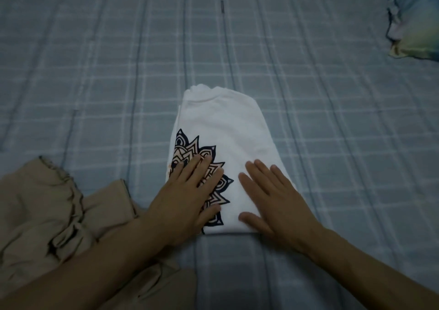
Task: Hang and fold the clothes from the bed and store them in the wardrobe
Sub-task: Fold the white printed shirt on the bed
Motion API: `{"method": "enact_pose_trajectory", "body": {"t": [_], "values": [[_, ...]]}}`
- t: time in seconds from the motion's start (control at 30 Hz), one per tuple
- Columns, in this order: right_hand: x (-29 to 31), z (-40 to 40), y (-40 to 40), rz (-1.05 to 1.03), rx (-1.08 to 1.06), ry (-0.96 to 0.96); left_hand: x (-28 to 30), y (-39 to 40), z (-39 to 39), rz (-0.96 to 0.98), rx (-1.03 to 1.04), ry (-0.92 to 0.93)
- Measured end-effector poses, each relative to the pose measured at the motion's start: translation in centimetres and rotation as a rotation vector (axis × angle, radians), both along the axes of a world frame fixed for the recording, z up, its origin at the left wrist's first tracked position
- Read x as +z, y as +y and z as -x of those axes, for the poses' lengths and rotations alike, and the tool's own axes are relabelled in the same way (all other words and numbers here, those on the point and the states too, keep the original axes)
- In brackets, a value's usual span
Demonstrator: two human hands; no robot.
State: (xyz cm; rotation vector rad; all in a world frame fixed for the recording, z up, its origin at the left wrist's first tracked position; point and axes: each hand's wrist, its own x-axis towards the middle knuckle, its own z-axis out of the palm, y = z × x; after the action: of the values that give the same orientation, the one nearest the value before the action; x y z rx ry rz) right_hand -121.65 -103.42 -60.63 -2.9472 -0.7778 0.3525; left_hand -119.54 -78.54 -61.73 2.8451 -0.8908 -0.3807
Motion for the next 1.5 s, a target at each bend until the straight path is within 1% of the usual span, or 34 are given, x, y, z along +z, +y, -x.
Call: {"method": "enact_pose_trajectory", "body": {"t": [0.1, 0.17, 0.27, 0.37, 0.47, 0.53, 0.63, 0.73, 0.8, 0.9, 1.0, 1.07, 1.17, 1.23, 1.3, 1.4, 1.47, 1.5], "values": [[0.4, 2.4, -1.1, -0.08, 0.086, -0.102, 1.3, 0.8, 1.3, 0.124, -0.082, -0.117], [0.2, 3.3, -1.7, -0.12, 0.07, -0.184, 1.4, 1.4, 2.5, 0.162, -0.131, -0.171], [-0.2, 3.5, -2.0, -0.142, 0.051, -0.25, 1.1, 2.2, 3.9, 0.062, -0.174, -0.138], [-0.4, 3.2, -1.9, -0.122, 0.088, -0.282, 0.9, 2.2, 3.9, -0.01, -0.125, -0.162], [-0.2, 3.0, -1.6, -0.051, 0.053, -0.21, 1.3, 1.3, 3.7, -0.041, -0.107, -0.233], [0.2, 3.1, -1.4, -0.032, 0.026, -0.18, 2.2, 0.7, 3.9, -0.057, -0.088, -0.245], [1.8, 3.3, -1.6, -0.042, -0.014, -0.176, 4.1, 0.2, 4.8, -0.031, -0.045, -0.211], [3.9, 4.5, -1.8, 0.006, -0.034, -0.144, 5.6, 0.6, 6.4, 0.02, -0.03, -0.163], [4.8, 6.4, -1.8, 0.035, -0.018, -0.079, 6.4, 0.8, 8.1, 0.045, -0.034, -0.141], [5.7, 10.4, -1.9, 0.049, -0.012, 0.06, 7.8, 0.6, 11.3, 0.057, -0.097, -0.143], [6.3, 13.5, -2.0, 0.07, 0.057, 0.21, 7.9, 0.6, 14.3, 0.046, -0.205, -0.082], [6.9, 13.6, -2.4, 0.058, 0.077, 0.267, 7.9, 1.1, 15.0, 0.036, -0.183, -0.021], [8.9, 10.6, -2.8, -0.059, 0.016, 0.343, 8.5, 1.9, 13.0, 0.167, -0.04, -0.022], [10.2, 7.8, -2.9, -0.122, -0.025, 0.313, 9.3, 2.0, 10.4, 0.275, 0.05, -0.061], [11.3, 5.2, -3.0, -0.126, -0.083, 0.26, 10.0, 1.7, 7.4, 0.325, 0.112, -0.108], [11.3, 1.1, -3.0, -0.127, -0.172, 0.149, 9.6, 1.0, 2.2, 0.265, 0.139, -0.244], [10.0, -1.9, -2.9, -0.111, -0.194, 0.033, 8.3, 0.2, -1.1, 0.206, 0.175, -0.331], [9.1, -3.4, -2.7, -0.098, -0.214, -0.019, 7.4, -0.2, -2.6, 0.174, 0.201, -0.341]]}}
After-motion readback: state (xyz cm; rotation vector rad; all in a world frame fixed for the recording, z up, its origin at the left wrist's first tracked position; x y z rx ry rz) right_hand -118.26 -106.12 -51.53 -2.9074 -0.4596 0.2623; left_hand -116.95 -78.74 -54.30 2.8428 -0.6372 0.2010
